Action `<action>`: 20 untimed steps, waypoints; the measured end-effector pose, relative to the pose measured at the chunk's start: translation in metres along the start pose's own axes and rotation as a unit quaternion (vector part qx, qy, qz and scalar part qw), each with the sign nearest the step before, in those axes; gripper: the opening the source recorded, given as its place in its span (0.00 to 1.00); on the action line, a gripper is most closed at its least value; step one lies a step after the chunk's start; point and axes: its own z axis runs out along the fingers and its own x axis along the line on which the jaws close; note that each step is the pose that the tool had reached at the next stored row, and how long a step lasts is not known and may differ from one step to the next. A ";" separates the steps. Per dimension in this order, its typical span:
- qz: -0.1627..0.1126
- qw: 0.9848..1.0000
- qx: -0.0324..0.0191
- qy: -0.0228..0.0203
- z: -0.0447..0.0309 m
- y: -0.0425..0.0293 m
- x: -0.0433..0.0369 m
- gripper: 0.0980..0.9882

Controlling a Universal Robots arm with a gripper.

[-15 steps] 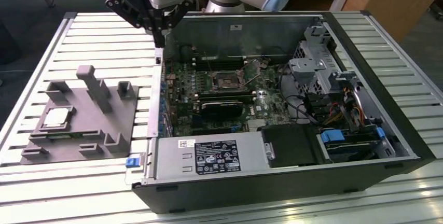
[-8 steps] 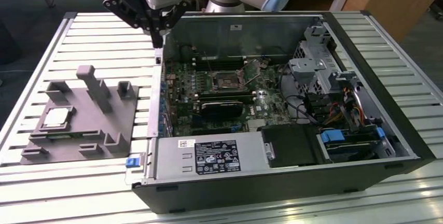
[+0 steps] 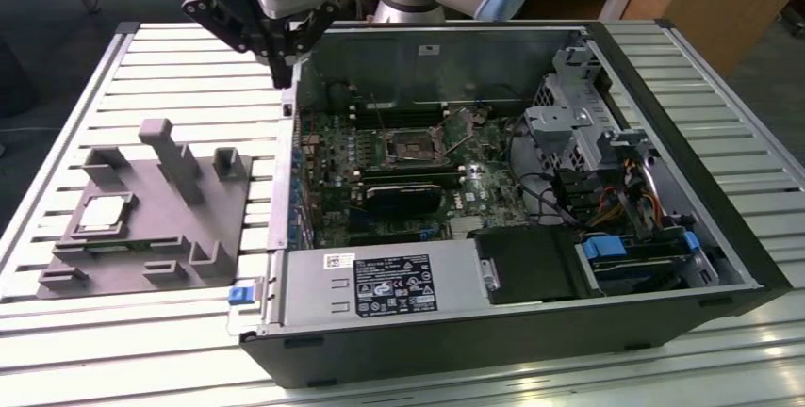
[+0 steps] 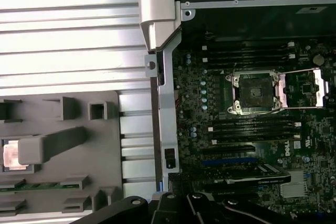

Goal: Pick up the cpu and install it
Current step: 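Reach for the cpu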

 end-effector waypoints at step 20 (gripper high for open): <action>0.000 1.000 0.000 0.000 0.0013 -0.0009 0.0110 0.01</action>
